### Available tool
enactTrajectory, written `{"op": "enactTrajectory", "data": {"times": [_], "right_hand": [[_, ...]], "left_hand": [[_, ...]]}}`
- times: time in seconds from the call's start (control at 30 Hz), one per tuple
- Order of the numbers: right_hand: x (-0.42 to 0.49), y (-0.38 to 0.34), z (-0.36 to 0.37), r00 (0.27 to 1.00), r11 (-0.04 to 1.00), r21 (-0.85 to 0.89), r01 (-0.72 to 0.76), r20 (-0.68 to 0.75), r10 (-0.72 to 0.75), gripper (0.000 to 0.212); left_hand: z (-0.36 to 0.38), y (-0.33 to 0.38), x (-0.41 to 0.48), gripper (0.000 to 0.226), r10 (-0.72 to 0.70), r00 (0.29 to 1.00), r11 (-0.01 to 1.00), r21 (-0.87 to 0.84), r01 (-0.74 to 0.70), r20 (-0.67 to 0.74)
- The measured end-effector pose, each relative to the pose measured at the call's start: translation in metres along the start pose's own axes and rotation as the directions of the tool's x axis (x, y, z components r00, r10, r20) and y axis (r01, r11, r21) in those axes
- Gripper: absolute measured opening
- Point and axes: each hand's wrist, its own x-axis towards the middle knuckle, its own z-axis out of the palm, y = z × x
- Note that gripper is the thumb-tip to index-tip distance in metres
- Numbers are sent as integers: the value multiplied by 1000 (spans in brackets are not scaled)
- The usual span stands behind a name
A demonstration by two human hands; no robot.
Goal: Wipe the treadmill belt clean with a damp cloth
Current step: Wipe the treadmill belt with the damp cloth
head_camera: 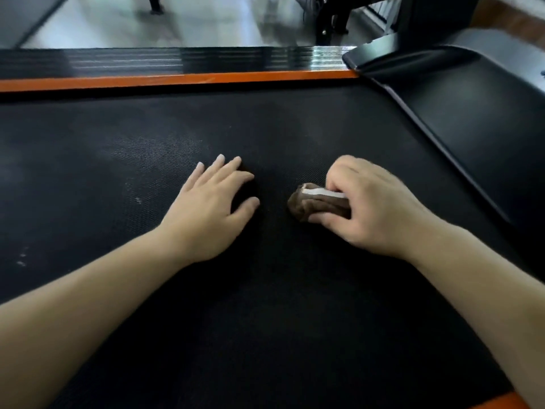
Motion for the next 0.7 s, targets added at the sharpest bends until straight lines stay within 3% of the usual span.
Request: {"op": "enactTrajectory", "data": {"times": [0.13, 0.2, 0.27, 0.3, 0.37, 0.47, 0.53, 0.63, 0.7], "right_hand": [[6, 4, 20, 998, 998, -31, 60, 26, -59, 39], [36, 38, 15, 993, 993, -22, -114, -35, 113, 43], [66, 66, 5, 916, 922, 53, -383, -105, 386, 39], [71, 65, 9, 897, 903, 101, -417, -115, 427, 34], [64, 39, 28, 946, 961, 72, -266, -174, 275, 29], [55, 14, 40, 989, 991, 94, -93, -107, 103, 27], [94, 43, 34, 980, 988, 35, -147, -127, 151, 23], [163, 75, 29, 885, 908, 29, -417, -212, 414, 32], [189, 59, 44, 868, 897, 15, -442, -246, 432, 42]], "left_hand": [[7, 5, 0, 69, 26, 999, 992, 122, -28, 24], [7, 6, -1, 73, 14, 1000, 989, 144, -17, 18], [8, 6, -2, 73, 13, 1000, 987, 158, -15, 18], [8, 6, -2, 73, 10, 1000, 986, 165, -13, 21], [8, 6, 0, 74, 16, 1000, 984, 177, -21, 26], [9, 7, 0, 75, 16, 1000, 982, 190, -20, 23], [9, 6, 0, 75, 13, 1000, 981, 192, -16, 15], [9, 5, 2, 74, 18, 1000, 980, 200, -19, 8], [10, 5, 1, 73, 21, 1000, 979, 204, -22, 9]]}}
